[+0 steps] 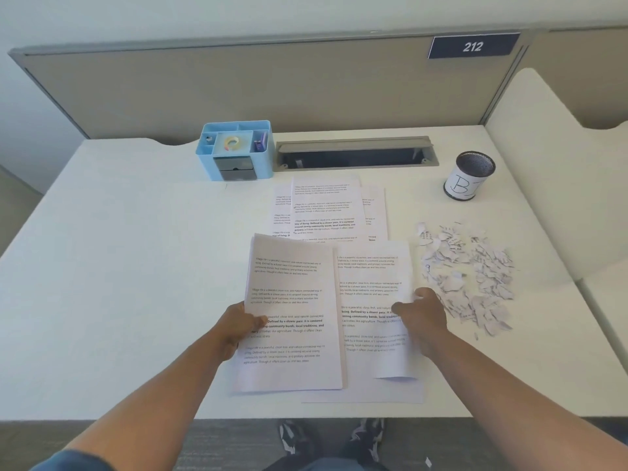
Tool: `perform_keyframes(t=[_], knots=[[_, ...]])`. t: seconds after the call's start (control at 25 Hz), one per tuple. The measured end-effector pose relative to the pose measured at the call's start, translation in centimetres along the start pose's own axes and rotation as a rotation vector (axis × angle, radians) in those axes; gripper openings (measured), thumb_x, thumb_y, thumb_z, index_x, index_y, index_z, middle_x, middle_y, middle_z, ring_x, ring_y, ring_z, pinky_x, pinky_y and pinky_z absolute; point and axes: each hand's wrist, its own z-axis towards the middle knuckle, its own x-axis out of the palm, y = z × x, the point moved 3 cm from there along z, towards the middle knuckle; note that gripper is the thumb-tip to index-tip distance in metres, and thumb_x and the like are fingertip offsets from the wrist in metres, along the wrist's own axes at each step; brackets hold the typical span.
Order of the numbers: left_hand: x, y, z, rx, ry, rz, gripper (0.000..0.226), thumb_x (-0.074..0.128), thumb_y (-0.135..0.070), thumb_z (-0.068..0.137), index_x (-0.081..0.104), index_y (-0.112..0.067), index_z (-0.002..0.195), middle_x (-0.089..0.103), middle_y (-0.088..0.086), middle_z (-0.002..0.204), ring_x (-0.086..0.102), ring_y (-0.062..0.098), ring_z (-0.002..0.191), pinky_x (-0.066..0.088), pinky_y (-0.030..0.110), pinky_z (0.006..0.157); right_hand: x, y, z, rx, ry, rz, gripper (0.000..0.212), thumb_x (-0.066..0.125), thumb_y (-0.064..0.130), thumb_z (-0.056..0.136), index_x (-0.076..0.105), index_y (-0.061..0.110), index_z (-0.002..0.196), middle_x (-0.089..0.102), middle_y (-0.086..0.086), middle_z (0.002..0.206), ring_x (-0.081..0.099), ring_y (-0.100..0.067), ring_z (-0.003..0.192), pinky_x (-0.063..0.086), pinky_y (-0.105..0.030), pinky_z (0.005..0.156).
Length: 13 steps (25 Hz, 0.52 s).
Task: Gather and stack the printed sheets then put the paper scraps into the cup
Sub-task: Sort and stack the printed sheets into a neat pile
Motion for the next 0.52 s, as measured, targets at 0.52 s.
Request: perform_keyframes(t=[0.52], knots=[[-1.4, 0.9, 0.8, 0.005, 0.121, -0.029, 0.03, 0.071, -0.003, 0.094, 0.068, -0.019, 0.119, 0.08, 0.001, 0.105, 0.075, 0.028, 0.101, 0.058, 0.053, 0.095, 1.0, -0.8, -2.4, -0.129, -0.077, -0.04, 0.013, 0.046, 0.003, 0.088, 0.054, 0.014, 0.087, 0.056, -0.004, 0.082, 0.042, -0.023, 0.066, 0.03, -0.031, 0.056]])
